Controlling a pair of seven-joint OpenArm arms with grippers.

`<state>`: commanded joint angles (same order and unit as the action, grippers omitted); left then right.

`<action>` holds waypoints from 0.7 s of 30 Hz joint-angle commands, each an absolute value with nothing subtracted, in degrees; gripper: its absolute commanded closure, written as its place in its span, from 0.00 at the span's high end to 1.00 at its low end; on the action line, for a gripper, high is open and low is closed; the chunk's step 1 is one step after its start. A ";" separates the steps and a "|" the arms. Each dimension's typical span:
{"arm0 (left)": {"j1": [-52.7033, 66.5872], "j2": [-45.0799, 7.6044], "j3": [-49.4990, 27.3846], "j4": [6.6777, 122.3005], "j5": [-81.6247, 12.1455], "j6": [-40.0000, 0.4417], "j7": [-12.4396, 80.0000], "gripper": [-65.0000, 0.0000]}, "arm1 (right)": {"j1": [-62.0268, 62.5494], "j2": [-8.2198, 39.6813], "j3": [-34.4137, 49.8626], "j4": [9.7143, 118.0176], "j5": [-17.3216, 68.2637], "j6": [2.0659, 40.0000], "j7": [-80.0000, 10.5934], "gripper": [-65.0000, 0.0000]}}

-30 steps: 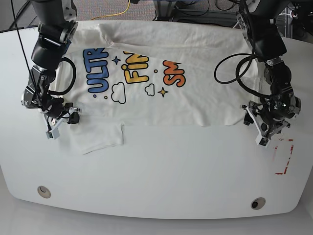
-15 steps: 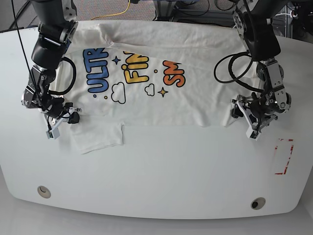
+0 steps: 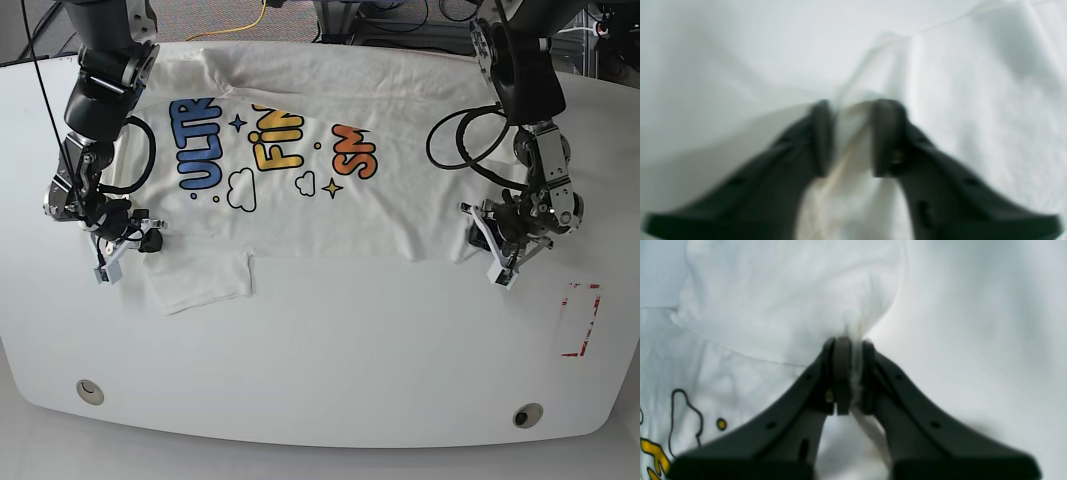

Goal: Layout the t-shirt on the table in an organized manner, then fold the t-shirt properly
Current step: 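Pinch the shirt body with both grippers at mid-height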

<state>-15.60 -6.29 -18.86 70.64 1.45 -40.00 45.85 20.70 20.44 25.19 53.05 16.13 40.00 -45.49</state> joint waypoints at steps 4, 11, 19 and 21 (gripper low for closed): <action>-14.73 -6.29 -18.86 71.25 1.36 -40.00 45.85 0.00 | 20.70 20.44 25.19 53.14 16.13 40.00 -45.49 0.01; -13.49 -6.29 -18.95 78.02 1.45 -40.00 45.93 0.00 | 19.56 20.35 25.19 57.63 16.13 40.00 -46.29 0.00; -11.56 -6.29 -18.95 85.67 1.19 -40.00 49.89 0.00 | 18.24 20.18 25.36 67.91 16.31 40.00 -52.97 0.00; -11.47 -6.29 -18.95 87.08 1.19 -40.00 50.59 0.00 | 17.63 20.18 25.36 69.58 16.40 40.00 -54.29 0.00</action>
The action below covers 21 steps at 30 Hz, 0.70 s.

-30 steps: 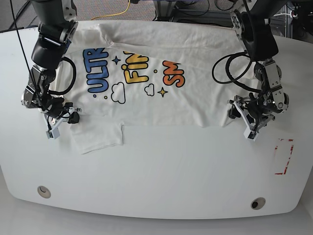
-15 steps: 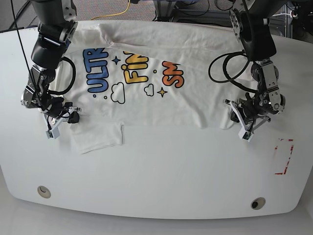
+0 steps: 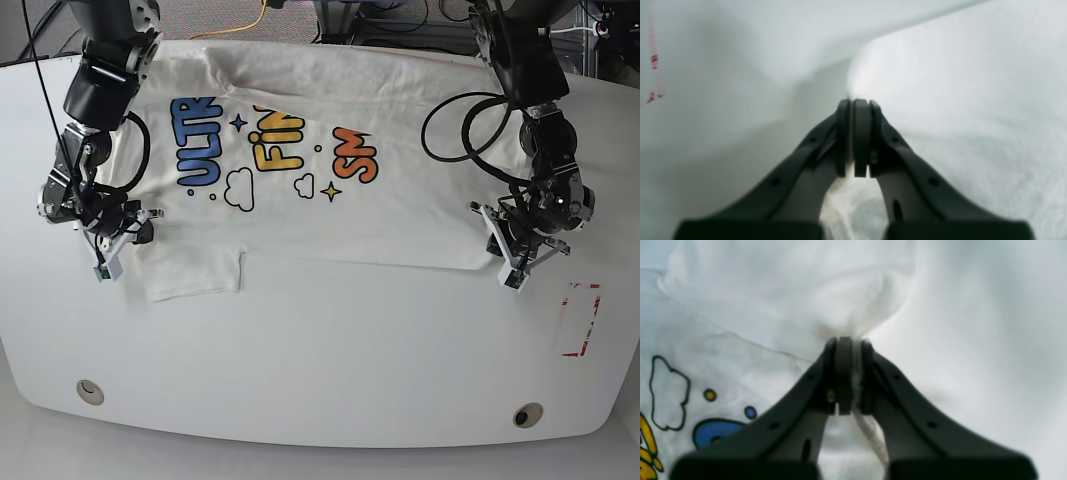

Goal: Layout the t-shirt on the table in an organized manner, then fold the t-shirt properly
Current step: 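Pinch the shirt body with both grippers at mid-height, then fold the lower half up toward the collar with both grippers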

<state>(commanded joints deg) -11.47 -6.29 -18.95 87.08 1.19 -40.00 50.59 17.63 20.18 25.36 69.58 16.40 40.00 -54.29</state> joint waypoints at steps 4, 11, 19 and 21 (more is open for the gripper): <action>-11.21 -6.37 -19.03 89.19 1.19 -40.00 51.03 0.00 | 16.92 20.18 25.45 73.63 16.48 40.00 -56.31 0.00; -7.96 -6.46 -19.03 93.41 1.19 -40.00 51.03 0.00 | 14.11 20.18 25.71 81.54 16.48 40.00 -60.88 0.00; -4.26 -6.55 -19.03 95.60 1.19 -40.00 51.03 0.00 | 8.66 20.09 25.71 91.03 16.48 40.00 -64.57 0.00; -3.74 -6.55 -19.03 95.96 1.19 -40.00 51.03 0.00 | 7.52 19.56 25.71 92.79 16.57 40.00 -64.92 0.00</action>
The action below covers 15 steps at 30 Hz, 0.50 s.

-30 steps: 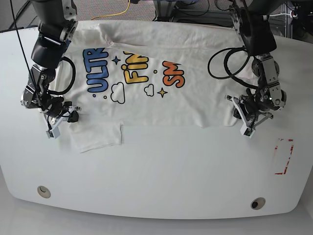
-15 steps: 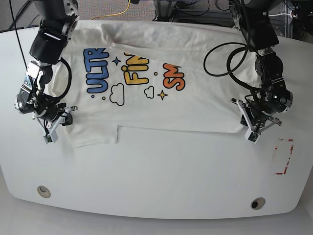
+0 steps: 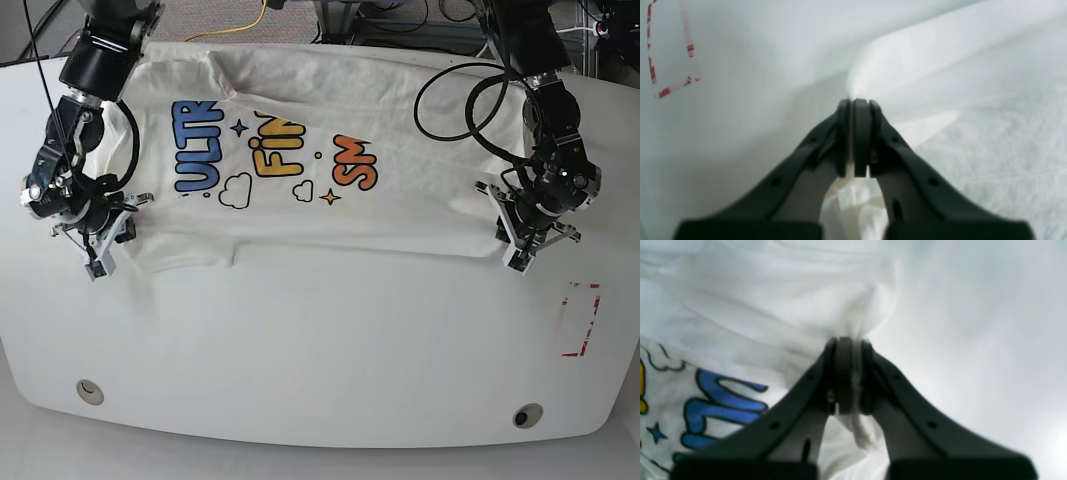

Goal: Layout the t-shirt on the table in an organized manner, then fold the t-shirt properly
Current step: 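Fold the lower half up toward the collar with both grippers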

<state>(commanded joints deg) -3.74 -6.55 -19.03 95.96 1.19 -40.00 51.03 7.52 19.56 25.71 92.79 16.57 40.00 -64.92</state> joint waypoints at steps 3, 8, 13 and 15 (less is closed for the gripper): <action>-2.59 -6.55 -19.12 97.98 1.36 -40.00 51.03 0.00 | 5.32 18.33 26.95 96.40 16.57 40.00 -66.59 0.00; -0.31 -6.55 -19.21 101.58 1.45 -40.00 51.03 0.00 | 2.59 17.10 29.85 101.14 16.57 40.00 -69.32 0.00; 1.27 -6.90 -19.21 103.16 1.45 -40.00 51.38 0.00 | 0.22 16.48 29.85 105.71 16.57 40.00 -71.60 0.00; 1.80 -8.04 -19.21 103.25 1.10 -40.00 52.18 0.00 | -0.57 16.31 29.85 107.21 16.57 40.00 -72.22 0.00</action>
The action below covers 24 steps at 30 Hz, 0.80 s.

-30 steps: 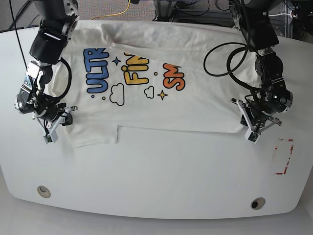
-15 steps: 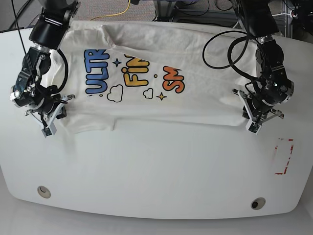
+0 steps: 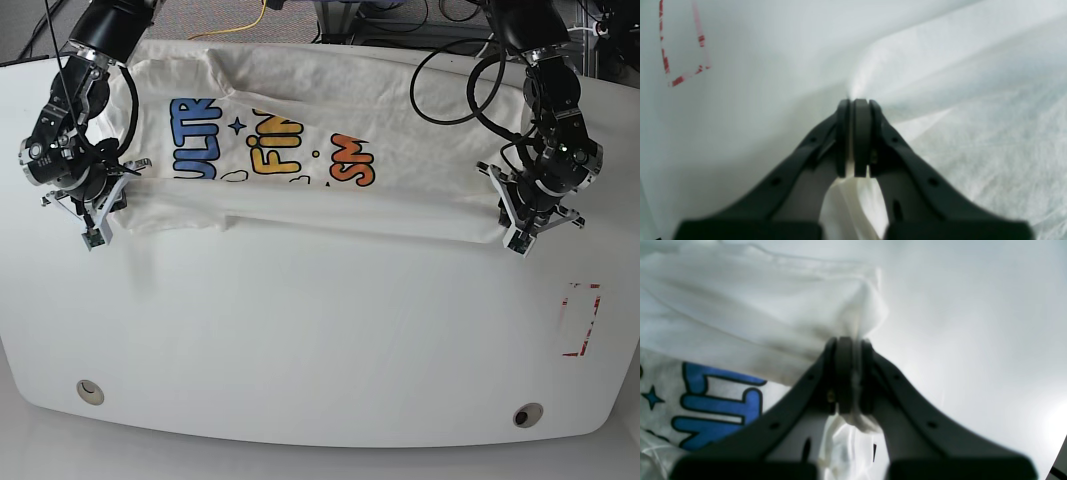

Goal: Layout the t-shirt on the table in an organized manner, then fold the t-shirt properly
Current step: 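Fold the lower half up toward the collar with both grippers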

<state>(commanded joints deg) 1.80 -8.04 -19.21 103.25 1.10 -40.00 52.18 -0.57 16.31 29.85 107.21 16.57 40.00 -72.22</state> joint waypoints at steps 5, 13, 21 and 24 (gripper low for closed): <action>2.42 -9.36 -19.12 103.52 1.01 -40.00 54.46 0.00 | -3.65 15.60 29.85 109.85 16.57 40.00 -72.84 0.00; 4.97 -10.59 -20.09 106.07 1.10 -40.00 54.81 0.00 | -8.84 14.46 29.85 112.75 16.57 40.00 -72.92 0.00; 6.99 -11.38 -20.35 106.15 1.10 -40.00 54.90 0.00 | -12.18 12.97 31.96 113.10 16.57 40.00 -72.92 0.00; 8.22 -12.18 -20.18 106.15 1.10 -40.00 54.90 0.00 | -12.88 12.97 32.22 113.10 16.57 40.00 -73.01 0.00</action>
